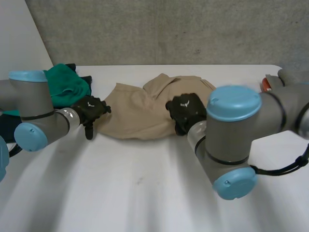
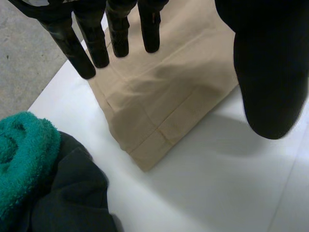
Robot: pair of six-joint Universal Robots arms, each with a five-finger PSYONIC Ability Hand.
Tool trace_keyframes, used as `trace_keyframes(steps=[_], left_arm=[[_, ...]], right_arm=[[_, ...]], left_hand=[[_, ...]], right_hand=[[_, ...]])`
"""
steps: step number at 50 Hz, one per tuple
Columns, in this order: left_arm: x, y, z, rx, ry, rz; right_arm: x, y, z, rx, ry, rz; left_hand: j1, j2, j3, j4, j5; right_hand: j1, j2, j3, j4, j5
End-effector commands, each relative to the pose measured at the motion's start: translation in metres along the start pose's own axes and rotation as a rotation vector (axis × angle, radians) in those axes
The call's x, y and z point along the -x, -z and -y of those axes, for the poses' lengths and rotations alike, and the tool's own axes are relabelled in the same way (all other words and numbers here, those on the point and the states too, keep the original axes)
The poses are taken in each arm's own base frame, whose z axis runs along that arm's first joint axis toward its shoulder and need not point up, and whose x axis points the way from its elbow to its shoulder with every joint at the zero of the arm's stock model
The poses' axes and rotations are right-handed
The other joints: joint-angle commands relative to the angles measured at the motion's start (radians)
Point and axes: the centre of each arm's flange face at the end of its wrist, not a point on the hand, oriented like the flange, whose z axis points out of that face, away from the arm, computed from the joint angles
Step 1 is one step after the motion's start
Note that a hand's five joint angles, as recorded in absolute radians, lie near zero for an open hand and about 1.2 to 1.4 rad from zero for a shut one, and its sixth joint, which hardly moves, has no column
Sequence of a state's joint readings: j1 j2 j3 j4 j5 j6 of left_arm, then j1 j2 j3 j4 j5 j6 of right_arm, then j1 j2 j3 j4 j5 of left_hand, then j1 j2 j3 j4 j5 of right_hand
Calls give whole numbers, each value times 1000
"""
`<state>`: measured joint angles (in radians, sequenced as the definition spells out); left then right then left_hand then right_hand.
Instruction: Fold the laundry.
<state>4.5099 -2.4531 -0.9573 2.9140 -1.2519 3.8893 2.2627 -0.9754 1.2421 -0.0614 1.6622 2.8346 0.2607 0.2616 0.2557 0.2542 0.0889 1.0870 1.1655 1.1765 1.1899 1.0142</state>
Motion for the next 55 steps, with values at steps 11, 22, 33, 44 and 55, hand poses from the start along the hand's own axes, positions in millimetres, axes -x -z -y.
trace_keyframes(steps=[11,22,33,44,55], left_arm=[[-3,20,33,-52,81,-3],[27,152,127,-262,200,129],[1,255,181,-379,196,110],[-7,146,153,-129,214,39],[61,138,249,-658,114,373]], right_arm=[[-41,27,46,-54,-82,-85],[-84,45,52,73,93,-133],[-111,67,77,122,293,-148],[-121,-4,26,265,235,-74],[-163,-64,128,-417,246,-438]], left_hand=[[1136,1135,1141,1142,1133],[1136,1135,1141,1142,1133],[1136,1135,1141,1142,1133],[1136,1135,1141,1142,1133],[1136,1135,1141,1142,1133]], right_hand=[[309,231,220,206,208],[309,231,220,206,208],[309,231,220,206,208],[309,231,220,206,208],[309,231,220,206,208]])
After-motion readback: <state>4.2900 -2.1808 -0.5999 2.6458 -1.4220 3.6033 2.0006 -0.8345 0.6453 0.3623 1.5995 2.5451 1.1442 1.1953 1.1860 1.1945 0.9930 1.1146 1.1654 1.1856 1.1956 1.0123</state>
